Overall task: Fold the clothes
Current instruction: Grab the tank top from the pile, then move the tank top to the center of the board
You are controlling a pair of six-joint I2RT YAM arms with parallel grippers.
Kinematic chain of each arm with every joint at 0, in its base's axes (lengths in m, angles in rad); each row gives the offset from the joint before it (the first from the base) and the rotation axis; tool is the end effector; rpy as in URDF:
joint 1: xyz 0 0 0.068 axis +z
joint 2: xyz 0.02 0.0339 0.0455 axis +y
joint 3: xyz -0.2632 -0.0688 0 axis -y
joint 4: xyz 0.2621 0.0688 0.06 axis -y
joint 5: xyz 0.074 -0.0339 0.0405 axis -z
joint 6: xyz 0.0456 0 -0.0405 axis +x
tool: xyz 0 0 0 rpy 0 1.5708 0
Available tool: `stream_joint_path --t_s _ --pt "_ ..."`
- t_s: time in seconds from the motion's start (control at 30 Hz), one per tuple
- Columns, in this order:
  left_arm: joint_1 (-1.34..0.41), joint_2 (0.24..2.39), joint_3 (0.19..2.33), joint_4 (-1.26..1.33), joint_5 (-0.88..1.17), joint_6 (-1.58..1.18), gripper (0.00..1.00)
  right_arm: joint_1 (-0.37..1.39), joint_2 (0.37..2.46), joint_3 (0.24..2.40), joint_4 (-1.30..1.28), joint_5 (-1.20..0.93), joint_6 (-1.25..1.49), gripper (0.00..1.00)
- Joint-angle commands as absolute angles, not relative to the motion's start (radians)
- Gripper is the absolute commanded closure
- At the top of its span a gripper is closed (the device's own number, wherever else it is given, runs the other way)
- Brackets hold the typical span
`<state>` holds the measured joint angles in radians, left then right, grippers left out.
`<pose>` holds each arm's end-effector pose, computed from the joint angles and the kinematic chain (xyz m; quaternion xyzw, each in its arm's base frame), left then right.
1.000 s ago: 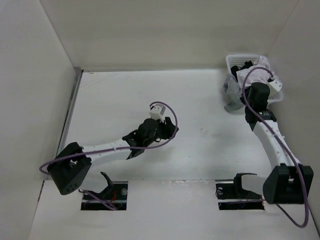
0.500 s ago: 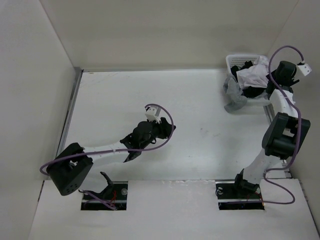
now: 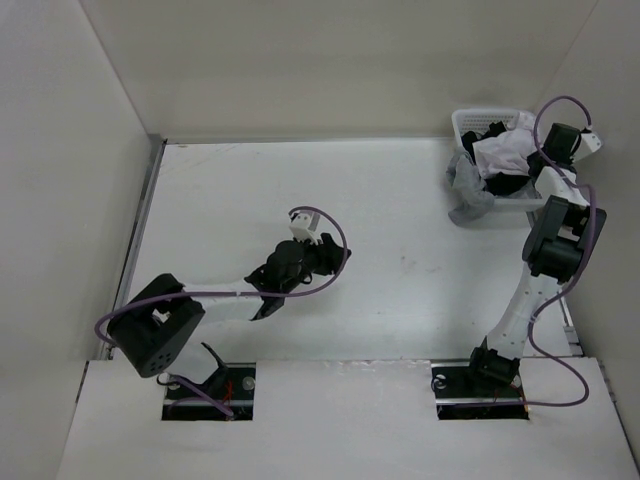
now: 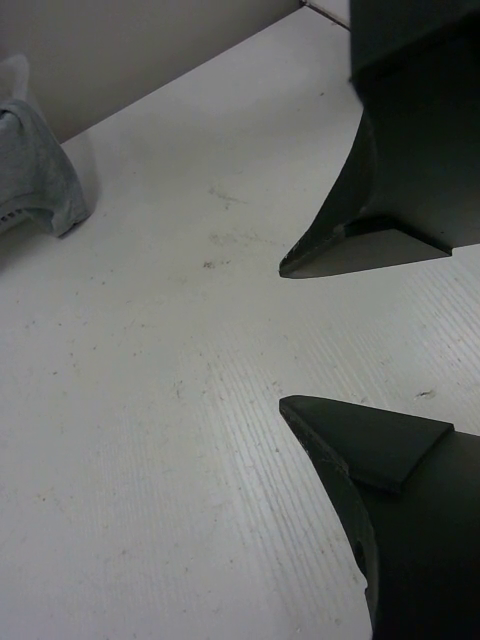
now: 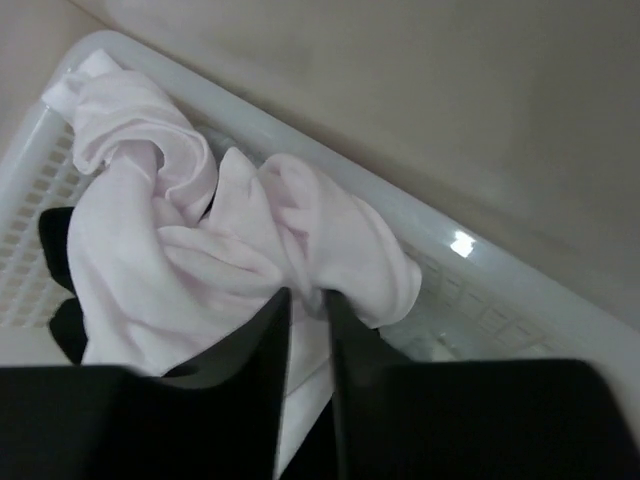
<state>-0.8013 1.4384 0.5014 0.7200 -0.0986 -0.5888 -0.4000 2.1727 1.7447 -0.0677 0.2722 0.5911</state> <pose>0.2157 -0.2162 0.1730 0.0519 0.7775 -0.3712 0.5051 0.4890 -0.2201 0.2202 0.4658 0.7156 -0.0676 0.5161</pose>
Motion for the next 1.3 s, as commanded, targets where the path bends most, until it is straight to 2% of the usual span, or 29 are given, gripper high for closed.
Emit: stream_joint_path --t_s 0.0,0.03,0.07,0.17,0.37,0.6,0.87,0.97,1.07,1.17,1.27 --pt "-0.792 1.454 0.495 0.802 -0.058 -0.612 0.51 -0.435 2.166 1.781 -0.034 0.212 0.658 0.90" --pt "-0.791 1.459 0.497 0.802 -0.055 -0.615 0.51 -0.433 2.146 1.754 -0.002 0.200 0.663 0.97" --pt "-0.791 1.462 0.500 0.804 -0.054 -0.615 0.51 -0.432 2.113 1.709 0.050 0.190 0.663 0.99" --pt "-0.789 1.466 0.505 0.807 -0.051 -0.618 0.51 -0.421 1.967 1.574 0.230 0.158 0.652 1.00" --pt "-0.789 1.444 0.505 0.815 -0.055 -0.621 0.51 -0.319 1.613 1.399 0.351 0.091 0.672 1.00" --pt "-0.768 1.318 0.474 0.784 -0.104 -0.627 0.52 -0.058 1.176 1.299 0.339 -0.015 0.632 1.00" --pt "-0.630 0.982 0.442 0.545 -0.241 -0.653 0.52 0.303 0.865 1.281 0.242 -0.086 0.604 0.97" --pt "-0.570 0.873 0.417 0.474 -0.252 -0.679 0.51 0.375 0.874 1.157 0.247 -0.089 0.635 0.94" --pt "-0.515 0.821 0.385 0.427 -0.249 -0.706 0.51 0.415 0.995 0.998 0.300 -0.118 0.689 0.94" --pt "-0.455 0.815 0.348 0.390 -0.224 -0.744 0.50 0.426 1.226 0.905 0.424 -0.179 0.758 0.91" --pt "-0.412 0.863 0.321 0.391 -0.181 -0.764 0.50 0.412 1.530 1.018 0.474 -0.253 0.792 0.86"
